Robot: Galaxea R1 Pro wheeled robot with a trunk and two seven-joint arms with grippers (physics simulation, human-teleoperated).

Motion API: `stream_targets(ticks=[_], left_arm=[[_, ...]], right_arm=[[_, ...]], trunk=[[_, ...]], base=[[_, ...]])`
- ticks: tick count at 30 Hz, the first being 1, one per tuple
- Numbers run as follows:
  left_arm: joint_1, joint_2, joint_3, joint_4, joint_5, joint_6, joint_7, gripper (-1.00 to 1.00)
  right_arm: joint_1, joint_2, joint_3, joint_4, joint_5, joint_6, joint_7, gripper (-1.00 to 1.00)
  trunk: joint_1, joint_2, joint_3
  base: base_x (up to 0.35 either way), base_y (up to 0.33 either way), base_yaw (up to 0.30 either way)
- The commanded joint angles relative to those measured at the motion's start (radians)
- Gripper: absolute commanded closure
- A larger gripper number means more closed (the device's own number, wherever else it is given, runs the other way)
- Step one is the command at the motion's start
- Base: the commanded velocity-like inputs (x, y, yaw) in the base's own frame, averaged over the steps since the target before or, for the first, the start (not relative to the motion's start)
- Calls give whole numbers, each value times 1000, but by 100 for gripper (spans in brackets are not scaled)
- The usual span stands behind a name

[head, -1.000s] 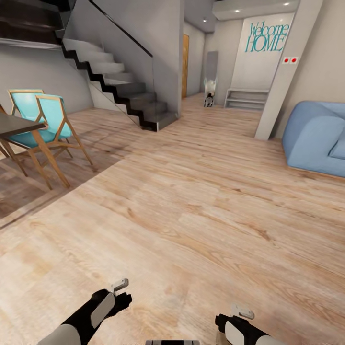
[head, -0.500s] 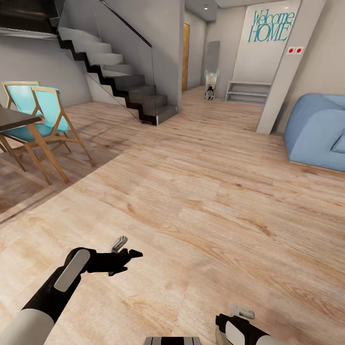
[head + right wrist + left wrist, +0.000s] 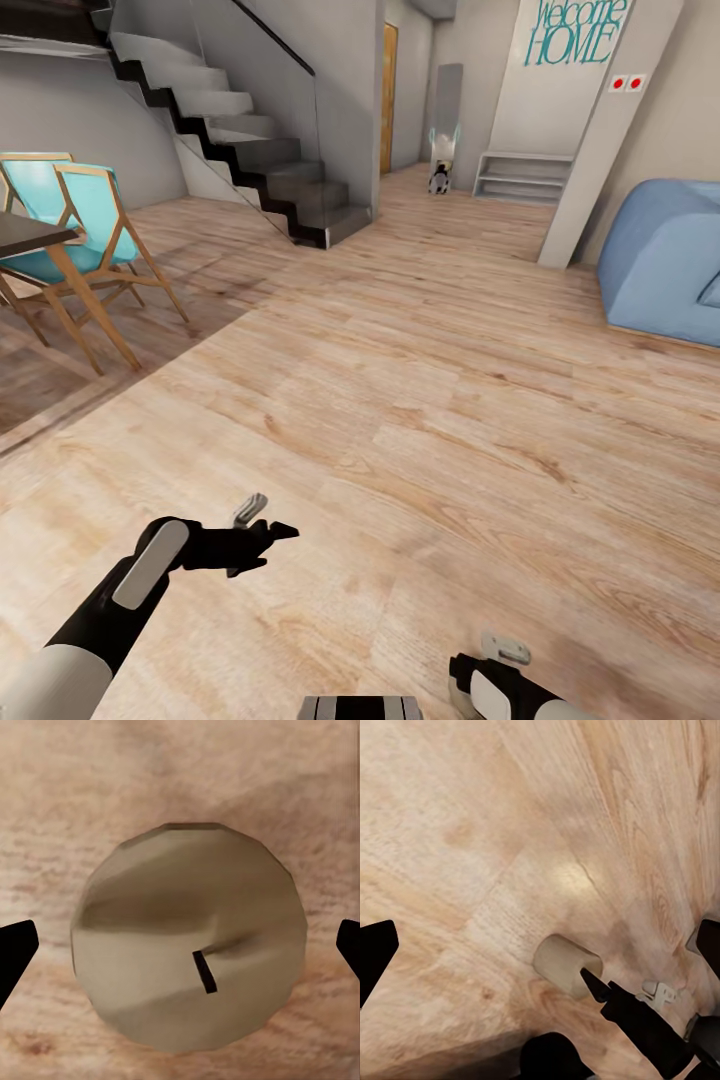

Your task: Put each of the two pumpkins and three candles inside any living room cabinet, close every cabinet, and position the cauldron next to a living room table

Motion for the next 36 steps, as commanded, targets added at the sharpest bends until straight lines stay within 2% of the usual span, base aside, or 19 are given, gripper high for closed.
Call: stream_targets(ticks=[1,7,18,23,28,36], left_arm=[[0,0,-2,-1,11,1,10,-100],[0,-2,-3,-1,11,1,10,-100],[0,0,-3,-1,11,1,10,-100],[0,0,-3,-1,10,1,10,-100],[0,1,-3,-1,10,1,10,-100],[0,-1,-3,-1,11,1,10,-100]], right_arm=[[0,-1,8,-2,-4,5,-7,-100],[0,0,8,-2,-4,3,-6,-100],[0,2,8,-2,-4,-7,-5,-100],[0,2,8,-2,-1,-7,-5,-100],[0,2,8,-2,22,-10,-6,-100],[0,2,8,-2,28,-16,-6,-100]], trunk=[[0,0,-1],[2,-1,-20],[2,-1,-20],[4,-3,-39],[4,-3,-39],[4,-3,-39]], base=[[0,0,0],[0,0,0],[0,0,0],[0,0,0],[0,0,0],[0,0,0]])
